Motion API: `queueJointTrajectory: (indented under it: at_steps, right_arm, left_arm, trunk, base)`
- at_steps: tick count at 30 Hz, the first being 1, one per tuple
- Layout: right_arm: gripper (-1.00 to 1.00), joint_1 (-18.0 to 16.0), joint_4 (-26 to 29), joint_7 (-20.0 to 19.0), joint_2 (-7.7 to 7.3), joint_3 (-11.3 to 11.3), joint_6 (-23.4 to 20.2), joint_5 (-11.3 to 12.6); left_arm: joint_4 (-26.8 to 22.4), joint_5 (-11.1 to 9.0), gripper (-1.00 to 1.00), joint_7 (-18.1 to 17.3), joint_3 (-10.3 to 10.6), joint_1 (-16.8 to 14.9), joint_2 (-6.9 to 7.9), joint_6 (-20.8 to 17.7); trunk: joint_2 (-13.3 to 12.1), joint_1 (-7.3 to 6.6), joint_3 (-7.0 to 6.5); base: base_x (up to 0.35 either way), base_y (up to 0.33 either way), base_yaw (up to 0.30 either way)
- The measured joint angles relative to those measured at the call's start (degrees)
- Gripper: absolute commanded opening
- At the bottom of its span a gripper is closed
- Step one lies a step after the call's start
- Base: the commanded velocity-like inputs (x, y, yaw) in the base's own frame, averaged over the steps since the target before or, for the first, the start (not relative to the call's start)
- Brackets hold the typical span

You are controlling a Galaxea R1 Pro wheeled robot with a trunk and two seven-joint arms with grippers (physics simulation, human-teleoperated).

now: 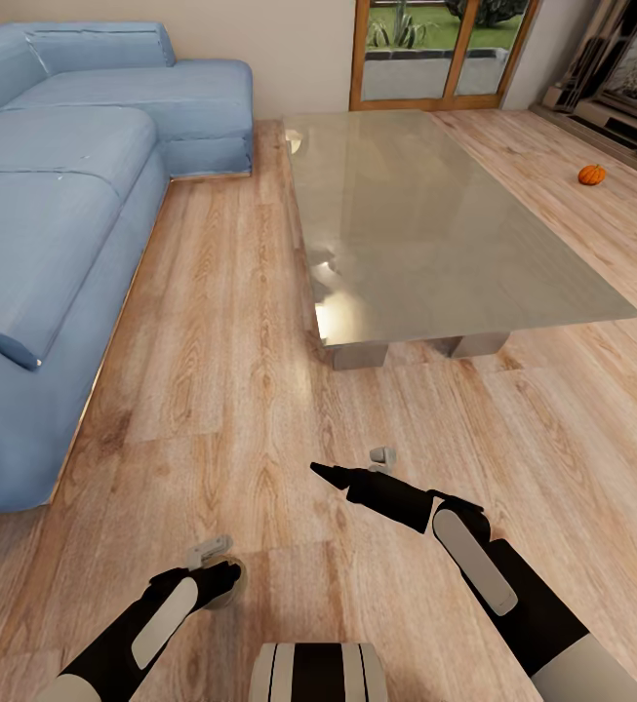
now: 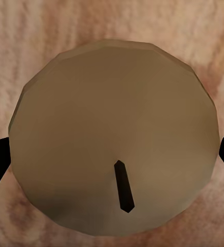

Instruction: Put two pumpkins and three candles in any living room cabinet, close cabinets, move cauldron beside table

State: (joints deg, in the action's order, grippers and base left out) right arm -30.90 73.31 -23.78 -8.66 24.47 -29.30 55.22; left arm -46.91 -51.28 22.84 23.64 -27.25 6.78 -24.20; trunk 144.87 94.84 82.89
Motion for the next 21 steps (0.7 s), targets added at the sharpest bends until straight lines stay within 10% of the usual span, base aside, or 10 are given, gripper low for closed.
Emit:
queueJointTrajectory:
  at_steps: [19, 20, 21]
  right_arm:
    - [1.00, 0.00, 0.03, 0.00, 0.00, 0.00, 0.00, -0.05]
    - [1.00, 0.00, 0.03, 0.00, 0.00, 0.00, 0.00, -0.05]
    - [1.00, 0.00, 0.04, 0.00, 0.00, 0.00, 0.00, -0.05]
  left_arm:
    - [-0.02, -0.15, 1.00, -0.03, -0.17, 0.00, 0.00, 0.03]
    - [-0.02, -0.14, -1.00, -0.03, -0.16, 0.00, 0.00, 0.03]
    - [-0.01, -0.13, -1.00, -0.02, -0.17, 0.00, 0.00, 0.04]
  trunk:
    - [0.00, 0.00, 0.00]
    - [0.00, 0.00, 0.00]
    - [0.00, 0.00, 0.00]
  base:
    - [0.000, 0.000, 0.000]
    - [0.000, 0.000, 0.000]
    - [0.000, 0.000, 0.000]
